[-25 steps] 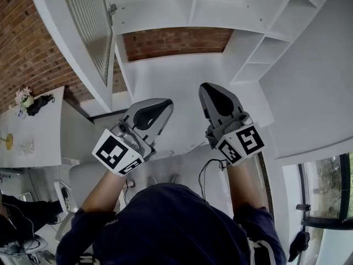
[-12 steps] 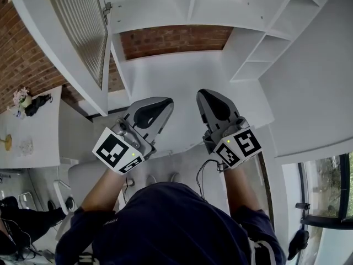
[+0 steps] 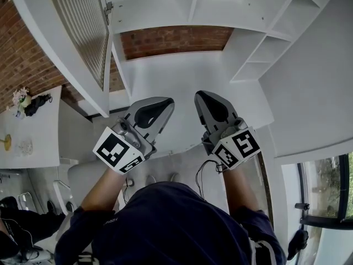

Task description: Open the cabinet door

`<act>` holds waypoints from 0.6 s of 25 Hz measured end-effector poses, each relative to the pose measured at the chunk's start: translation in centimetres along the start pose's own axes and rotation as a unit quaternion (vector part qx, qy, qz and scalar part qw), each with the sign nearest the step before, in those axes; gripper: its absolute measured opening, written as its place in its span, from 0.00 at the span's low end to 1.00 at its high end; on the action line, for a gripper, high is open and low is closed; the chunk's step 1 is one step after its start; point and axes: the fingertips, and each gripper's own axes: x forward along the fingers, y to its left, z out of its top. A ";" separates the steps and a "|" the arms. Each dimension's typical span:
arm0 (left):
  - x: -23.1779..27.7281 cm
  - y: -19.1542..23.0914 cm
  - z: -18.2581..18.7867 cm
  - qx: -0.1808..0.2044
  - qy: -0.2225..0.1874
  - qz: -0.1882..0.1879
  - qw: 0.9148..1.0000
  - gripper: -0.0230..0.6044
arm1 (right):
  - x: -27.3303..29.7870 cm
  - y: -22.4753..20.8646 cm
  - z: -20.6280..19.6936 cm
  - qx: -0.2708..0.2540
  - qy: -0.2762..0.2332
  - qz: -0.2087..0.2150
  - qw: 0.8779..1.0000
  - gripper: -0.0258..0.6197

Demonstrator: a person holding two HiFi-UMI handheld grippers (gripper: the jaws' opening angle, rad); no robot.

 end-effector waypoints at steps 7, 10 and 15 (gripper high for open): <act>-0.3 0.4 -0.3 -0.003 -0.001 0.000 1.000 0.04 | 0.3 0.4 -0.4 -0.002 0.005 0.001 1.000 0.08; -0.4 0.4 -0.3 -0.005 -0.002 0.001 1.000 0.04 | 0.5 0.5 -0.5 -0.001 0.007 0.002 1.000 0.08; -0.6 0.6 -0.3 -0.006 -0.005 0.001 1.000 0.04 | 0.6 0.7 -0.7 -0.002 0.010 0.001 1.000 0.08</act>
